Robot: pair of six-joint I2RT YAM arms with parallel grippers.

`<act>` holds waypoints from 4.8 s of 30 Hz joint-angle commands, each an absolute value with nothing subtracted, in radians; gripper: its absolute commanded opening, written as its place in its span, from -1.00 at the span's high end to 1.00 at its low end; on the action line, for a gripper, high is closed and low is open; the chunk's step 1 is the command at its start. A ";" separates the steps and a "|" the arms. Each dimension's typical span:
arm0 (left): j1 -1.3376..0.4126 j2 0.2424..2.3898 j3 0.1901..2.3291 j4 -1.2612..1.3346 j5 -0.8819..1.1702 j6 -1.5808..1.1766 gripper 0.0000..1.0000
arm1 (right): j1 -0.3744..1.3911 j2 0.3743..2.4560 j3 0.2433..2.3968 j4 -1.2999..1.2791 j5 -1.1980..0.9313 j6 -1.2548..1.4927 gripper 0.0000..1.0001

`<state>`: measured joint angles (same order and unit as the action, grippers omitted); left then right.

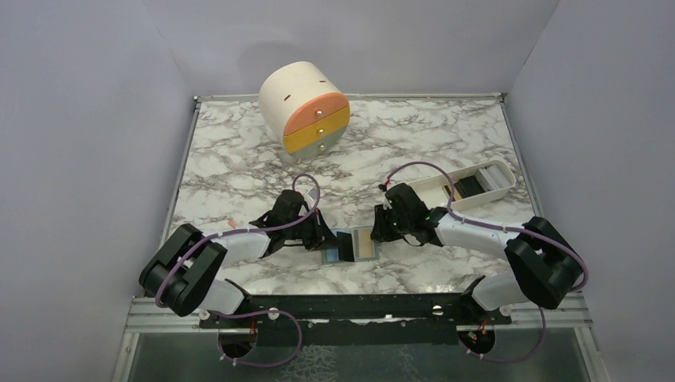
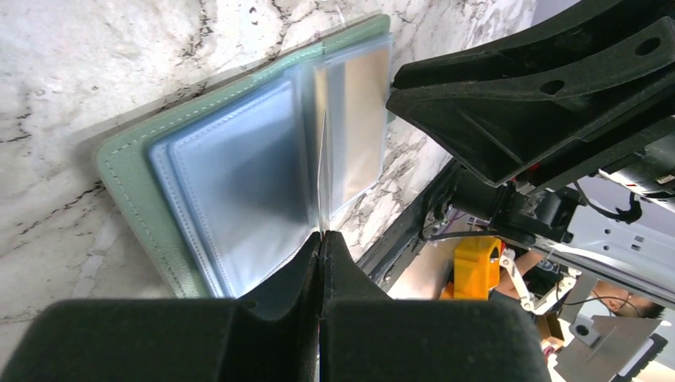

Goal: Put the credit cards into the card holder
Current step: Insert the credit card into the card holder.

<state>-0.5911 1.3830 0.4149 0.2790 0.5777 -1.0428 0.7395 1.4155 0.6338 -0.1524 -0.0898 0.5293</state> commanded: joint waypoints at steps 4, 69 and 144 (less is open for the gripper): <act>-0.592 1.427 0.441 0.283 0.614 -0.979 1.00 | 0.747 1.455 0.603 -0.143 -0.060 0.528 0.58; -0.581 1.567 0.390 0.511 0.556 -0.871 1.00 | 0.747 1.417 0.560 -0.150 -0.071 0.558 0.56; -0.795 1.602 0.281 0.803 0.232 -1.058 1.00 | 0.750 1.328 0.429 0.022 -0.162 0.783 0.53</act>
